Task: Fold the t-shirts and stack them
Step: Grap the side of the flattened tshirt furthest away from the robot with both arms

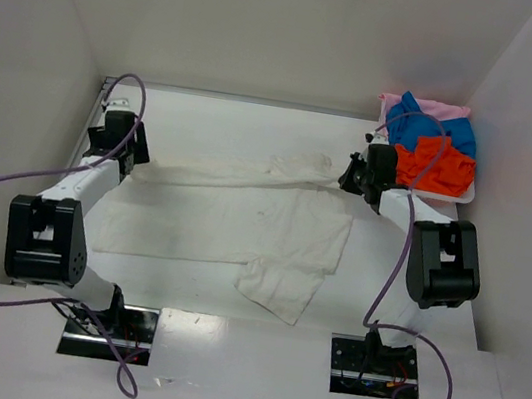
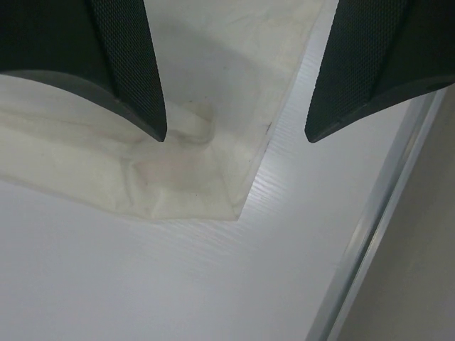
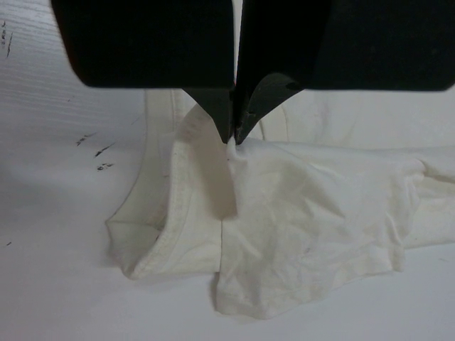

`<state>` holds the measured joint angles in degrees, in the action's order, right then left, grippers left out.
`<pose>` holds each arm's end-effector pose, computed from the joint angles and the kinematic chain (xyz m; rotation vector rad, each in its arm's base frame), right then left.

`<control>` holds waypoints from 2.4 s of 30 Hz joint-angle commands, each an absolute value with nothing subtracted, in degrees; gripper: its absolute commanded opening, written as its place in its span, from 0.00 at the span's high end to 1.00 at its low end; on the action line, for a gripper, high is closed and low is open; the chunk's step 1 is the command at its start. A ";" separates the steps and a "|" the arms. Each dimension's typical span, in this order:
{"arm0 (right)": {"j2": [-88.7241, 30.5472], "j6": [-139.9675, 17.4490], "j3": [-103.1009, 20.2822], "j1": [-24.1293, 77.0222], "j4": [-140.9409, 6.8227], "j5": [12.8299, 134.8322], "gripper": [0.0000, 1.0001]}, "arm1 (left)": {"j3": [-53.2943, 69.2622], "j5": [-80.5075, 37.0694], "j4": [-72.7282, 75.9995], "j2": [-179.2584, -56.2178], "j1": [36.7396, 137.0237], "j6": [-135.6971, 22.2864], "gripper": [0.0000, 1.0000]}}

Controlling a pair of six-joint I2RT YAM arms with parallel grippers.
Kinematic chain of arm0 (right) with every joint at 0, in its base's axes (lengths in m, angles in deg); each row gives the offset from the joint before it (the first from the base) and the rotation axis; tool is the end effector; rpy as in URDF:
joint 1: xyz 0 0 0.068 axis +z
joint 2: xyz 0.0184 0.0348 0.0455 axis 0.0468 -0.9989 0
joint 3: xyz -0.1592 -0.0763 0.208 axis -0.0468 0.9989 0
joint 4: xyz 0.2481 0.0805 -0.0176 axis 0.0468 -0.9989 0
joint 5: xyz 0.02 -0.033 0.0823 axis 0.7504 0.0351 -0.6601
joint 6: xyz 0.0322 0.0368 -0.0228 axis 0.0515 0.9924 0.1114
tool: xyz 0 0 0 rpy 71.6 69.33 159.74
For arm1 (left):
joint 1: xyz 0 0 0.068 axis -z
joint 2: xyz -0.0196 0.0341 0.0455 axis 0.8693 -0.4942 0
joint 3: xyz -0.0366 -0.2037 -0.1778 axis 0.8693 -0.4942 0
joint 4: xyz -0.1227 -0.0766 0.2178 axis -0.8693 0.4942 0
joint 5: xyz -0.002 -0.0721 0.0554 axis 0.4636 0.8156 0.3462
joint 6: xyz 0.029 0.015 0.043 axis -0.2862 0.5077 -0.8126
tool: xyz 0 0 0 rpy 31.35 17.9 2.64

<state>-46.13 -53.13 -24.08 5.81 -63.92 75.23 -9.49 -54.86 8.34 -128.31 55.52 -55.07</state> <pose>0.3663 0.0587 0.1978 0.0655 2.2379 0.3447 0.3257 0.0427 0.2386 -0.5751 2.0788 0.3920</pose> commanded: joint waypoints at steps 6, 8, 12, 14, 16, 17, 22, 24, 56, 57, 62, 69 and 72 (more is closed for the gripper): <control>-43.46 -53.40 -23.52 6.11 -63.04 76.46 1.00 | -14.61 -45.64 -0.30 -118.18 51.43 -47.73 0.10; -43.46 -53.40 -23.52 6.11 -62.43 76.46 1.00 | -13.40 -42.22 1.27 -120.54 50.80 -46.58 0.10; -43.98 -53.40 -23.52 6.11 -62.42 75.85 1.00 | -8.21 -33.78 5.05 -129.06 47.82 -43.42 0.14; -43.98 -53.40 -23.52 6.11 -62.42 75.85 1.00 | -6.36 -30.70 5.06 -133.29 46.24 -42.01 0.18; -43.46 -53.40 -23.52 6.11 -62.42 75.85 1.00 | -5.66 -26.48 4.36 -135.92 44.49 -40.78 0.19; -43.46 -53.40 -23.52 6.11 -62.42 75.85 1.00 | -5.65 -25.33 4.35 -136.46 43.95 -40.78 0.21; -42.93 -53.40 -23.52 6.11 -61.89 75.85 1.00 | -1.01 -21.20 5.32 -139.35 43.24 -42.18 0.28; -42.93 -53.40 -23.52 6.11 -61.89 75.85 1.00 | 0.50 -19.53 6.98 -141.02 43.24 -43.49 0.31; -41.87 -53.40 -24.05 6.64 -62.42 76.29 1.00 | 3.15 -21.45 23.16 -136.37 43.24 -57.39 0.37; -41.87 -53.40 -24.05 6.64 -62.42 76.29 1.00 | 3.14 -22.06 23.16 -136.37 43.24 -57.39 0.38; -41.87 -53.40 -24.05 6.64 -61.89 76.29 1.00 | 2.61 -22.07 23.16 -136.90 43.24 -58.52 0.42; -41.87 -53.40 -24.05 6.64 -61.89 76.29 1.00 | 0.85 -18.65 21.59 -135.77 43.24 -61.51 0.42; -41.87 -53.40 -24.05 6.64 -61.89 76.29 1.00 | 0.85 -16.19 21.58 -135.76 43.24 -61.52 0.41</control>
<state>-44.71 -53.16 -23.82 6.34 -63.98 75.23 1.07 -19.81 22.70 -137.29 43.28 -59.58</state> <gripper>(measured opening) 0.007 0.589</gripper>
